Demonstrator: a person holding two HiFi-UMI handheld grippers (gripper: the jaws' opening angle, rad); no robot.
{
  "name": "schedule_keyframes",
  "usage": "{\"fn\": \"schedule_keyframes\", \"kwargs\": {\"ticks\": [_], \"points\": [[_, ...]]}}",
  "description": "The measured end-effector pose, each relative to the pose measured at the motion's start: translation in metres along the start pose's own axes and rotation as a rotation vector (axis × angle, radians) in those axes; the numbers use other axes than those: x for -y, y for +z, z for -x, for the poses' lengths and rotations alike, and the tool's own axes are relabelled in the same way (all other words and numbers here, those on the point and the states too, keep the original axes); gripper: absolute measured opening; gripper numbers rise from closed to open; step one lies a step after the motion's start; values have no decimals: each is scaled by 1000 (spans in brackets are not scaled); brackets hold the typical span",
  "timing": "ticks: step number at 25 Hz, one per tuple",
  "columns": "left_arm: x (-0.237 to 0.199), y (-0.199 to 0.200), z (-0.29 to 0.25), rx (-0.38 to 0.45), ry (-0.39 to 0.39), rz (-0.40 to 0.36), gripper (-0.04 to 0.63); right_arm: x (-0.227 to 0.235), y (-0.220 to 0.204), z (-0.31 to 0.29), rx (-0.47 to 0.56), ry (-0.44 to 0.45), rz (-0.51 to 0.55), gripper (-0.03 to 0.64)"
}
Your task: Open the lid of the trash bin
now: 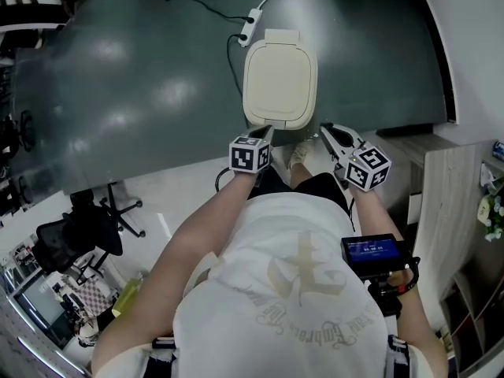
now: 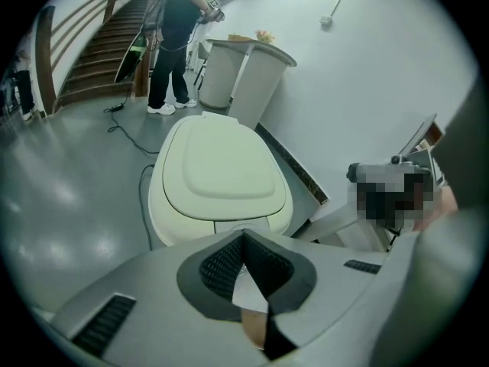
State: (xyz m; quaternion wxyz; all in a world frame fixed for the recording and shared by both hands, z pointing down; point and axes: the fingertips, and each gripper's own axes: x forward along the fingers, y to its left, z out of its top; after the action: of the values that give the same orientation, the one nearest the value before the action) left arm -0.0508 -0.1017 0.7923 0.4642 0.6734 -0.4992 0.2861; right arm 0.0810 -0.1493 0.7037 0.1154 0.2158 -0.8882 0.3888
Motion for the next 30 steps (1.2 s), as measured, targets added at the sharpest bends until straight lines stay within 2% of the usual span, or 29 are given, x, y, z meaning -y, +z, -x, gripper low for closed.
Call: {"fn": "schedule_keyframes", "kwargs": {"ticks": [8, 19, 24, 30], "points": [[-2, -5, -3, -40, 10, 21, 8, 2, -1, -1, 0, -8, -5, 5], [1, -8, -6, -40, 46, -29, 8, 10, -3, 5, -14, -46, 0, 5], [-3, -7, -9, -26, 46, -28, 9, 16, -6, 2, -7, -51, -2, 5], [5, -9, -12, -47, 30, -50, 8, 15, -5, 4, -7, -55, 6, 5]]}}
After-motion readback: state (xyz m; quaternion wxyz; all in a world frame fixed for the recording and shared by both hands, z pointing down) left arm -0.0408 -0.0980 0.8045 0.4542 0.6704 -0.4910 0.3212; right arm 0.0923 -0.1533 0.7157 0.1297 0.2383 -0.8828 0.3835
